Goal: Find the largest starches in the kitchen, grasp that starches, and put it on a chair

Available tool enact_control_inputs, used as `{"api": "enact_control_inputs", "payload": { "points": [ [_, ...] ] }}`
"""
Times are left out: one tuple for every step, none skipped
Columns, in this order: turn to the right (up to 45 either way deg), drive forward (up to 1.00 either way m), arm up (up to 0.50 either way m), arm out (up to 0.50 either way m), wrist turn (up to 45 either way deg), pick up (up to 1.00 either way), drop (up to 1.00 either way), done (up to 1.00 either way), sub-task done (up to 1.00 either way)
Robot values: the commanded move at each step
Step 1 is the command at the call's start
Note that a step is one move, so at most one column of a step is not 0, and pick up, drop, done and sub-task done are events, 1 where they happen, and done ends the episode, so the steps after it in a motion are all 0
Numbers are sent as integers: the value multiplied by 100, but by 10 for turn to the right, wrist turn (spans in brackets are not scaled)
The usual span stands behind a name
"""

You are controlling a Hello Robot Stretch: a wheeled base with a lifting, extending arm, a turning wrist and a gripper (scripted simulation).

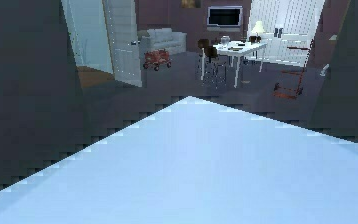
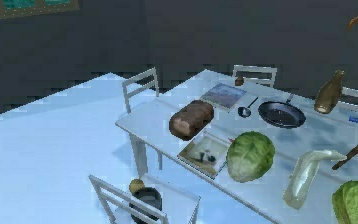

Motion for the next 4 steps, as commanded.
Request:
{"api": "enact_control_inputs", "payload": {
  "points": [
    [0, 0, 38, 0, 0, 0, 0, 0, 0],
    [0, 0, 0, 46, 0, 0, 0, 0, 0],
    [0, 0, 0, 0, 450, 0, 0, 0, 0],
    [0, 0, 0, 0, 450, 0, 0, 0, 0]
  ]
}}
